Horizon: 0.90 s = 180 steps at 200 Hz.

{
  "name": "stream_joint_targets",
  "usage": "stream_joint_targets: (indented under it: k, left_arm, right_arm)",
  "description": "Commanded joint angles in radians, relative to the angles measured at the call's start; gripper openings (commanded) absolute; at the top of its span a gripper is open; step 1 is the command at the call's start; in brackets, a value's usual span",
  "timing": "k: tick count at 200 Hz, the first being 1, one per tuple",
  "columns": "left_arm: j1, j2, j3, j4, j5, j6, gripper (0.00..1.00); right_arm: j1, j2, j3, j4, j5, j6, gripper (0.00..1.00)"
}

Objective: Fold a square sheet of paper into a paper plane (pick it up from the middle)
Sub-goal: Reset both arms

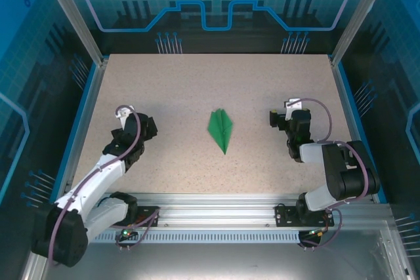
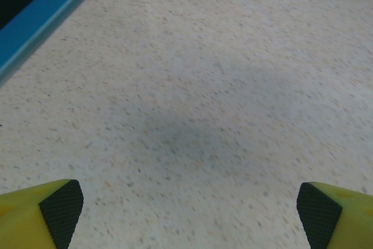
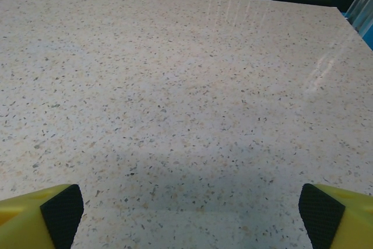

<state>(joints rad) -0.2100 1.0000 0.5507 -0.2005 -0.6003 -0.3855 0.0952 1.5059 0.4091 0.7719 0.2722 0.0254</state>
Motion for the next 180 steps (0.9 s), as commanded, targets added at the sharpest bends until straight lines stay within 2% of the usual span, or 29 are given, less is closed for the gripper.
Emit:
stream_joint_targets:
  k: [1, 27, 54, 61, 86, 118, 144, 151, 165, 172, 180]
  left_arm:
    - [0.067, 0.036, -0.020, 0.148, 0.054, 0.071, 0.98]
    - [0.107, 0.126, -0.058, 0.348, 0.114, 0.176, 0.98]
    - [0.113, 0.256, -0.089, 0.479, 0.127, 0.196, 0.99]
    - [0.113, 0.272, -0.072, 0.467, 0.148, 0.203, 0.98]
    - [0.116, 0.317, -0.089, 0.622, 0.181, 0.255, 0.99]
    - [0.119, 0.412, -0.031, 0.675, 0.232, 0.306, 0.98]
    - [0.128, 0.470, 0.028, 0.645, 0.252, 0.340, 0.98]
    - [0.135, 0.474, 0.017, 0.675, 0.268, 0.353, 0.98]
    - [0.168, 0.502, -0.049, 0.844, 0.324, 0.351, 0.98]
    - [0.172, 0.485, -0.059, 0.831, 0.344, 0.345, 0.99]
    - [0.175, 0.487, -0.092, 0.895, 0.375, 0.355, 0.98]
  right_arm:
    - [0.009, -0.004, -0.009, 0.038, 0.033, 0.013, 0.99]
    - [0.009, -0.004, -0.008, 0.038, 0.033, 0.013, 0.99]
    - [0.009, -0.004, -0.008, 0.038, 0.032, 0.014, 0.99]
    - [0.010, -0.005, -0.008, 0.037, 0.032, 0.013, 1.00]
    - [0.009, -0.004, -0.007, 0.038, 0.030, 0.014, 0.99]
    - [0.010, -0.004, -0.006, 0.036, 0.030, 0.013, 1.00]
    - [0.009, -0.004, -0.007, 0.036, 0.030, 0.013, 1.00]
    - [0.010, -0.004, -0.007, 0.036, 0.030, 0.014, 0.99]
    - [0.010, -0.004, -0.007, 0.038, 0.030, 0.014, 1.00]
    - [0.009, -0.004, -0.007, 0.037, 0.030, 0.013, 0.99]
    - [0.011, -0.004, -0.007, 0.037, 0.030, 0.013, 0.99]
